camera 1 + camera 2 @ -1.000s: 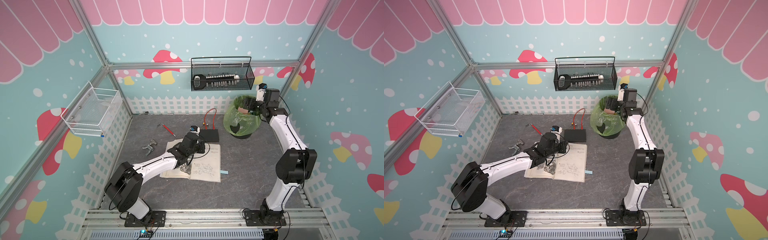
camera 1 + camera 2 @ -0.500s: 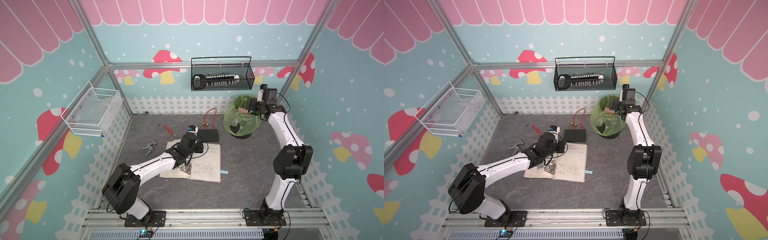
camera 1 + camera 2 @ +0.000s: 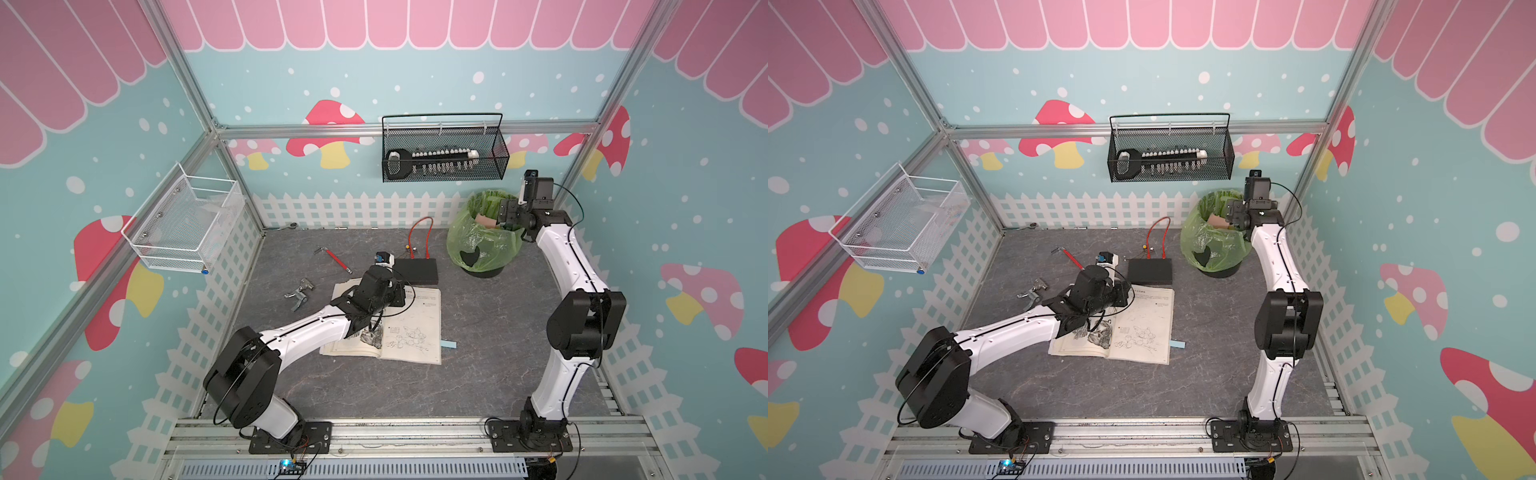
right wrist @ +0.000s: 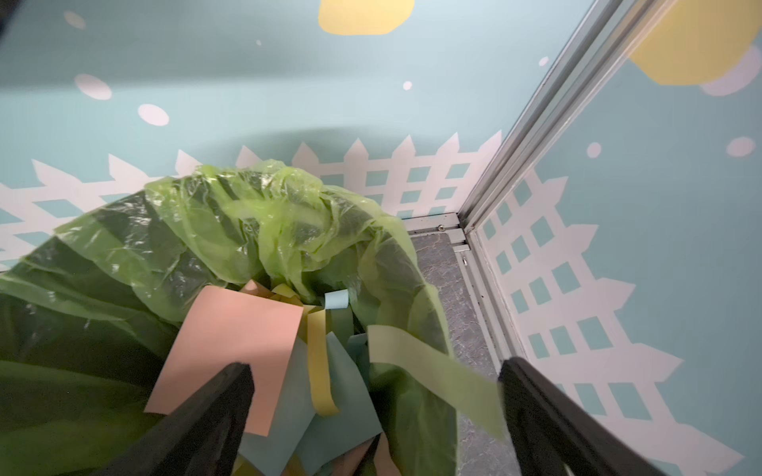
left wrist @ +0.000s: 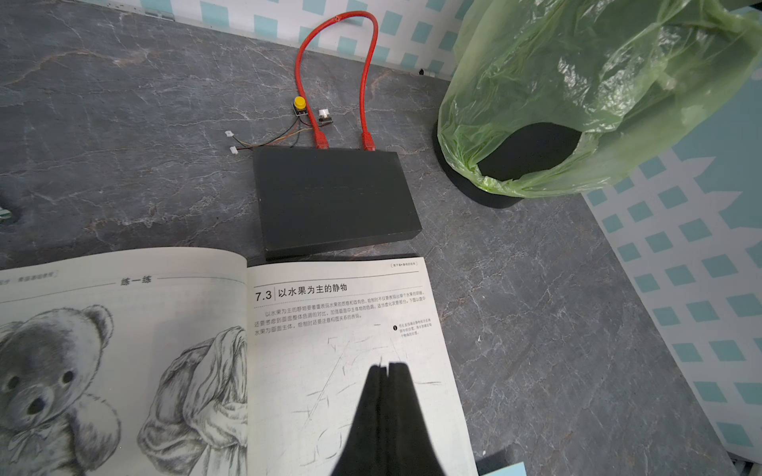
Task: Peel off the used sticky note
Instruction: Place the note in the trash bin.
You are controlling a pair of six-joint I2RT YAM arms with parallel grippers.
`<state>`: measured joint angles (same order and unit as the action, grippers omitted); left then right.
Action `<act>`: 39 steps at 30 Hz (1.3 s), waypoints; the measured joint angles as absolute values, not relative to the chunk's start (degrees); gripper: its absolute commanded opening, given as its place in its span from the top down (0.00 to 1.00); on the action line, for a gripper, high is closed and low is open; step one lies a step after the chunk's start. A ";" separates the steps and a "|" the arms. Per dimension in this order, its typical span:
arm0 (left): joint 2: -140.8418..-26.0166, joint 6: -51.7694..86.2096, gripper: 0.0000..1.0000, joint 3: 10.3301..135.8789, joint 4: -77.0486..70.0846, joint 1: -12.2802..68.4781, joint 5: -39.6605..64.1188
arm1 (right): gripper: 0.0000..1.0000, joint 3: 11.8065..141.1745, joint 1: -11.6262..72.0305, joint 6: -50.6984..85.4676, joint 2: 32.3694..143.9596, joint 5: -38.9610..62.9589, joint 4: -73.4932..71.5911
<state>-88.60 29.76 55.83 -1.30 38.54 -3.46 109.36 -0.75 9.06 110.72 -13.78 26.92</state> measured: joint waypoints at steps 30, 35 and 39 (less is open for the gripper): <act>-88.27 29.80 1.00 55.13 -1.10 38.26 -3.46 | 0.01 109.38 2.24 5.26 108.99 -20.21 28.82; -88.27 29.80 1.00 55.13 -1.10 38.26 -3.49 | 0.01 110.56 2.33 8.27 108.47 -8.84 28.67; -88.27 29.80 1.00 54.92 -1.13 38.24 -3.49 | 0.01 110.67 2.37 10.94 108.47 0.75 28.49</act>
